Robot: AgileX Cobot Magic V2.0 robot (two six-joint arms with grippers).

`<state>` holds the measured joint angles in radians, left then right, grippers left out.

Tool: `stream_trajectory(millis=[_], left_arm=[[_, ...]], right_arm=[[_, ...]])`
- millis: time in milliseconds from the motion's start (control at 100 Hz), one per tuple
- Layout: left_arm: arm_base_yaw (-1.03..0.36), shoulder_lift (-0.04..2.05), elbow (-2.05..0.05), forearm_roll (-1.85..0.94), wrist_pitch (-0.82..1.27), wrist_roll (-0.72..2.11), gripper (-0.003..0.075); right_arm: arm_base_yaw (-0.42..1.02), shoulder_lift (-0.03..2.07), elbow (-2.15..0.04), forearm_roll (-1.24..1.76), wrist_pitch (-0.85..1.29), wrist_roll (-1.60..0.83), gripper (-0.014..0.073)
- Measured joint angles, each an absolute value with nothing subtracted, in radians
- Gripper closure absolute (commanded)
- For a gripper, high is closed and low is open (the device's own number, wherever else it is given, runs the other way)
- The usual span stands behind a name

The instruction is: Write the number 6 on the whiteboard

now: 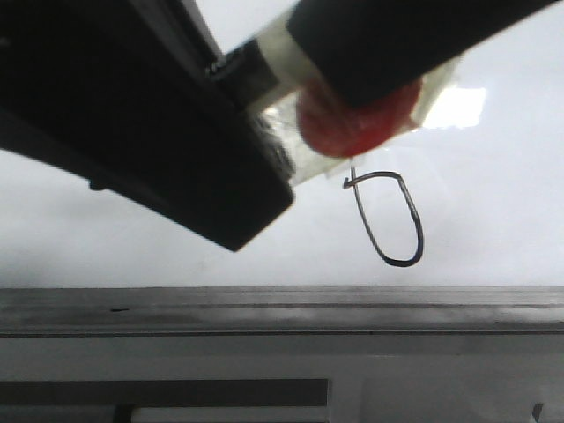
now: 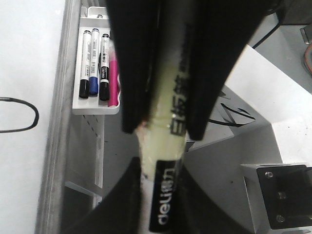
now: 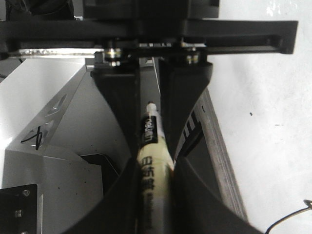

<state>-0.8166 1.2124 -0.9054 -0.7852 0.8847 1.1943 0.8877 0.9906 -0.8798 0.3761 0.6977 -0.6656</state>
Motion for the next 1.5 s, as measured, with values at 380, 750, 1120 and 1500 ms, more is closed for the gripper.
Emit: stream_trajectory(millis=[380, 750, 1120, 1500], left_arm=[[-0.817, 1.212, -0.905, -0.789, 0.879, 1.183, 0.0739], [-0.817, 1.212, -0.905, -0.789, 0.889, 1.173, 0.0739], [-0.817, 1.212, -0.777, -0.855, 0.721, 1.058, 0.0739], [-0.817, 1.212, -0.671, -1.201, 0.268, 1.041, 0.0739]], right_arm=[[0.888, 0.991, -0.880, 0.348, 0.709, -0.666, 0.0113], [0.888, 0.875, -0.880, 0.227, 0.716, -0.652, 0.0135], [0.888, 0.673, -0.880, 0.040, 0.729, -0.432, 0.0660], [0.888, 0.591, -0.880, -0.123, 0.821, -0.242, 0.0660]])
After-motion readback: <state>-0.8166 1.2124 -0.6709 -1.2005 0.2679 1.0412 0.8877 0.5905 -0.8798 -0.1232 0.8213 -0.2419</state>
